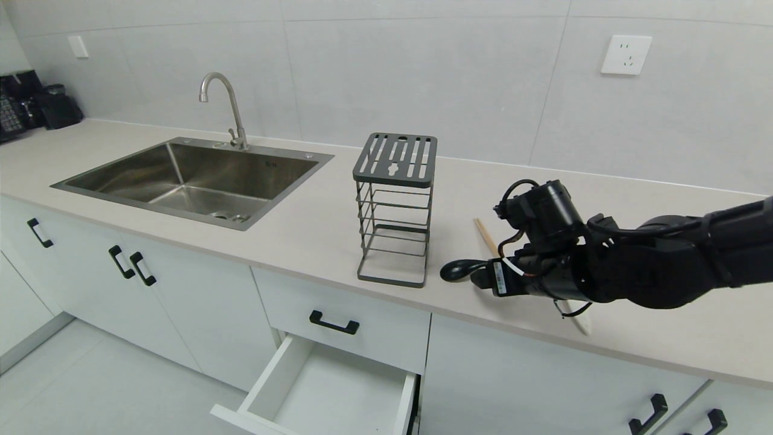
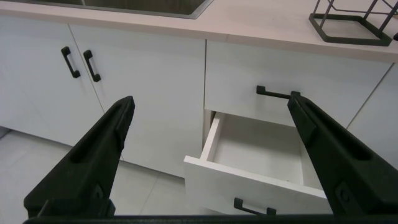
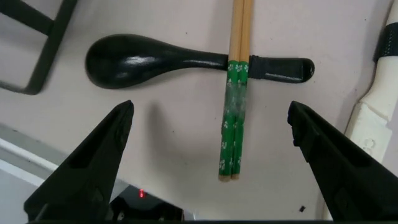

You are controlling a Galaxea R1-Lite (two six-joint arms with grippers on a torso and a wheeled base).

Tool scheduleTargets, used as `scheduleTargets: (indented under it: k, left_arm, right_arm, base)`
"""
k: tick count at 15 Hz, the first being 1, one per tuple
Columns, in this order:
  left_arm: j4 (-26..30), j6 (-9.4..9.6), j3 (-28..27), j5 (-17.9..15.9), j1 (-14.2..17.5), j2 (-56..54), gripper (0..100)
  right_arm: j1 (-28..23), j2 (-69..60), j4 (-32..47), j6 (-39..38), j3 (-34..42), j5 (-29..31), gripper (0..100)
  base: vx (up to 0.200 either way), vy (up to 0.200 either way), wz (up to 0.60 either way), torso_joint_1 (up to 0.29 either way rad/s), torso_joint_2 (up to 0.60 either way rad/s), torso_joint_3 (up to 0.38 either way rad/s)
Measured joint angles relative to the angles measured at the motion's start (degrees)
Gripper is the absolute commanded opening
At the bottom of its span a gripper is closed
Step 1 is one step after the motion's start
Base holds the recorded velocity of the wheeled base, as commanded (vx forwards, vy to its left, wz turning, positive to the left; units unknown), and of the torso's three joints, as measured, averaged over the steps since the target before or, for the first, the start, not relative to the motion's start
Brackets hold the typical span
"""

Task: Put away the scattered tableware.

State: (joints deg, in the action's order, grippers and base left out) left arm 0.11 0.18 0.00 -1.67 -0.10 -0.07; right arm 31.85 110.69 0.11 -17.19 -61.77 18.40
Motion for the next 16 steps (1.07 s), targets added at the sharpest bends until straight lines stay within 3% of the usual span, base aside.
scheduleTargets:
  k: [5,6,16]
  left_arm:
    - [0.0,0.0,0.0,0.0,0.0,0.0,100]
    - [0.0,0.0,0.0,0.0,0.0,0.0,100]
    - [0.0,0.0,0.0,0.0,0.0,0.0,100]
  right_arm:
    - [-1.5,2.5,-0.3,0.6,-0.4,0.4,100]
    - [-1.6,2.9,-0.3,0.7,-0.6,0.4,0]
    - [-2.7,3.4,-0.2,0.4,-1.5,2.0,0]
  base:
    - [0.0,0.0,0.0,0.0,0.0,0.0]
    - [0.0,0.0,0.0,0.0,0.0,0.0]
    - [0.0,0.0,0.0,0.0,0.0,0.0]
